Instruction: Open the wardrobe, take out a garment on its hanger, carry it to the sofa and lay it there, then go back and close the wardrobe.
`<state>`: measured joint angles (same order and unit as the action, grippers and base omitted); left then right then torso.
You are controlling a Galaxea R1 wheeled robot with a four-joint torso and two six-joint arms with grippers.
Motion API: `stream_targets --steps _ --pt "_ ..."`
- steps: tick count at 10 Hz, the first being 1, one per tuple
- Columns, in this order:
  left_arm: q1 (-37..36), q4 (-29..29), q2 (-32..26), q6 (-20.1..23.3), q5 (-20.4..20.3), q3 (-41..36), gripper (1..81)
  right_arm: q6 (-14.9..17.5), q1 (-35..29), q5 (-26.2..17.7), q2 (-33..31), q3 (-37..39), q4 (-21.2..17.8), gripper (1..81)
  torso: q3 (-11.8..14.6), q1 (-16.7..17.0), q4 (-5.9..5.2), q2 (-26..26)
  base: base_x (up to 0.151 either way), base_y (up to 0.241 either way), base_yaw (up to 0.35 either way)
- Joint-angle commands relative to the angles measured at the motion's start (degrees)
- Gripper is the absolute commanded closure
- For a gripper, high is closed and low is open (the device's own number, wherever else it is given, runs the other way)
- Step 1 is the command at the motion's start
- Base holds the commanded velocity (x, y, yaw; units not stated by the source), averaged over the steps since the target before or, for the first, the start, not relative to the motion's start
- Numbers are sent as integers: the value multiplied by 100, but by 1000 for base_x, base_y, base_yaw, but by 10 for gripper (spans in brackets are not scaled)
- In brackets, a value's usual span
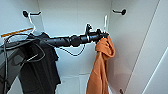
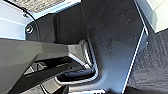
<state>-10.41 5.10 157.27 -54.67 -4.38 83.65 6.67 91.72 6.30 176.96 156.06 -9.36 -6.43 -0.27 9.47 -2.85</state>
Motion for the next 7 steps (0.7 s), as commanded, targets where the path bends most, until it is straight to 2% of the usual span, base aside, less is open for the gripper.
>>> stream_targets --steps 1,3,7 --pt "-1204 -220 -29 115 -556 -59 811 19 -176 -331 35 -33 -31 10 0 0 0 0 0 0 0" --pt "-1204 -220 -90 115 -556 -86 811 19 -159 -331 35 -24 -48 10 0 0 0 0 -31 0 0" --pt "-1204 -220 -143 115 -556 -147 811 19 -149 -261 26 -42 -48 10 -2 0 0 4 -95 0 0"
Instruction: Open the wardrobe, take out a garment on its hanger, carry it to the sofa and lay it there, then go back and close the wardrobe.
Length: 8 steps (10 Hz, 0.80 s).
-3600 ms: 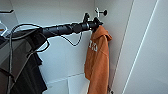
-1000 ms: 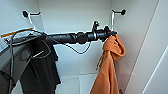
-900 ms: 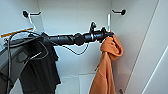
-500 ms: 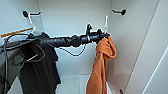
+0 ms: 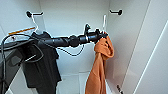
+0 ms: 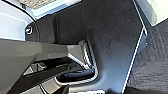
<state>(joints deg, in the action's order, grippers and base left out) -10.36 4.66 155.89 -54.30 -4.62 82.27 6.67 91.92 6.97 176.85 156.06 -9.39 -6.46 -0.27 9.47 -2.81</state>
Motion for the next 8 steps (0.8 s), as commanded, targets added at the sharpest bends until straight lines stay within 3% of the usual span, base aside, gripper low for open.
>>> stream_targets --steps 1,8 --pt "-1209 -176 -14 77 -531 -36 811 19 -169 -328 37 -42 -46 10 0 0 0 0 -110 0 0" --pt "-1157 -184 -58 86 -531 -168 811 19 -160 -328 37 -34 -46 10 0 4 0 0 -123 0 0"
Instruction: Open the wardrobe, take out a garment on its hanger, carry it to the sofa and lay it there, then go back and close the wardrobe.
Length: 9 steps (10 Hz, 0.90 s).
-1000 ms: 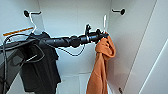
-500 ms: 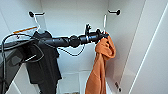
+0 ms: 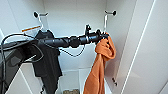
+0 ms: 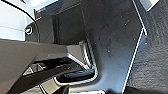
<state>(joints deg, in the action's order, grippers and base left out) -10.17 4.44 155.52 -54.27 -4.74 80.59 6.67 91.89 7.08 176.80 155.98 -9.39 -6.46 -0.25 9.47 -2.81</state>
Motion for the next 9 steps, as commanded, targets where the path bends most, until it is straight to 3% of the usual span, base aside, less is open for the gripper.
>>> stream_targets --steps 1,9 --pt "-1158 -162 -20 84 -528 1 811 19 -158 -339 42 -16 -46 10 0 0 0 0 -130 0 0" --pt "-1000 -242 -99 84 -616 -149 811 19 -166 -339 43 -25 -28 10 0 0 0 0 -133 0 0"
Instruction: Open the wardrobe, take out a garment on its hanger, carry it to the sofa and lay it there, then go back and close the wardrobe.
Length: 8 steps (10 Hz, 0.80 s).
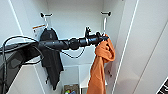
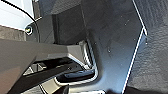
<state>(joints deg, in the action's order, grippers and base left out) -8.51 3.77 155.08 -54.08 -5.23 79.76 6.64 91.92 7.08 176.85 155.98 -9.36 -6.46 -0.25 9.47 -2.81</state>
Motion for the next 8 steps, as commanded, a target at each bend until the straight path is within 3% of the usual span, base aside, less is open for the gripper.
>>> stream_targets --steps 1,8 --pt "-1148 -175 -116 64 -567 -127 811 21 -160 -339 37 -16 -39 10 0 0 0 0 -133 0 0" --pt "-946 -289 -205 55 -628 -224 811 21 -169 -339 54 -42 -39 10 -2 0 0 5 -133 0 0"
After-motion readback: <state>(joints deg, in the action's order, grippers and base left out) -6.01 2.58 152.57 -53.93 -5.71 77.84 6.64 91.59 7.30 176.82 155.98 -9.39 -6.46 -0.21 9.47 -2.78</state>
